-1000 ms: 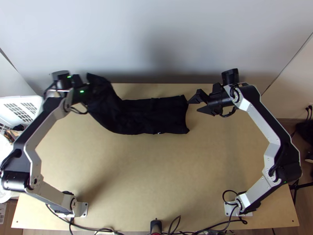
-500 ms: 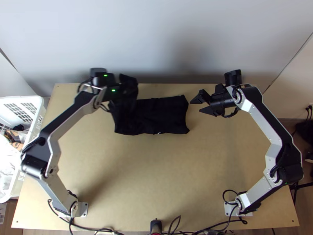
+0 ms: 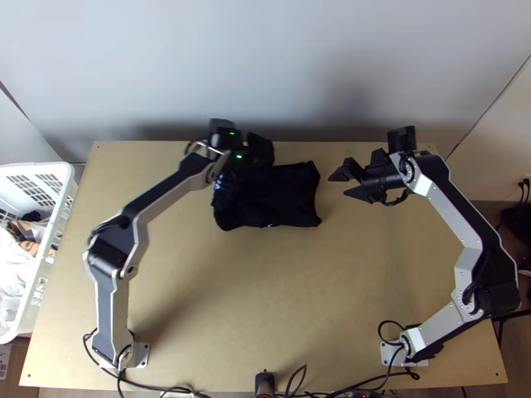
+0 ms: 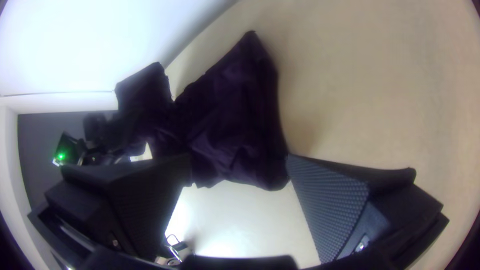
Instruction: Fold the t-shirt
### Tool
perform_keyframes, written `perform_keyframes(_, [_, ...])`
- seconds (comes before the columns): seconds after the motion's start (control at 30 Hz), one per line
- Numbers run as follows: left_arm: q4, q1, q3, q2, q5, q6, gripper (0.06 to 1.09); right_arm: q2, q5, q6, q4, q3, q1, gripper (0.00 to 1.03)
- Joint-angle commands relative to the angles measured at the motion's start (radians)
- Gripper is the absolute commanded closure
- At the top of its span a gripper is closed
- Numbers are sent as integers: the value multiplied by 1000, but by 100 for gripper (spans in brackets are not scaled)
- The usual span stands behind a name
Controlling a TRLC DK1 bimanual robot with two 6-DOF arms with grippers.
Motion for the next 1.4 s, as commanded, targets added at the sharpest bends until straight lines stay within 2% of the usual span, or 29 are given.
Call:
perform_keyframes(0.0, [2, -96, 152, 144, -23, 0, 105, -42, 0, -1, 39, -78, -50, 14])
perform_keyframes(0.33, [-56, -182, 390, 355, -40, -1, 105, -90, 0, 1, 58, -147, -114, 14])
perform_keyframes(0.87, [-40, -265, 416, 424, -63, -17, 105, -110, -2, 8, 76, -182, -162, 14])
perform_keyframes(0.93, [-35, -267, 417, 417, -64, -17, 96, -110, -2, 8, 78, -184, -163, 14])
perform_keyframes(1.03, [-41, -268, 417, 410, -63, 2, 73, -110, -2, 5, 79, -185, -165, 14])
perform_keyframes(1.1, [-47, -268, 417, 404, -63, 3, 66, -110, -2, 7, 85, -185, -165, 14])
perform_keyframes(1.17, [-47, -268, 417, 398, -63, 8, 54, -110, -2, 8, 91, -185, -165, 14])
perform_keyframes(1.23, [-49, -268, 417, 388, -63, 11, 50, -110, -2, 10, 94, -187, -163, 14])
perform_keyframes(1.37, [-49, -267, 417, 365, -64, 10, 50, -107, -3, 10, 99, -188, -160, 14])
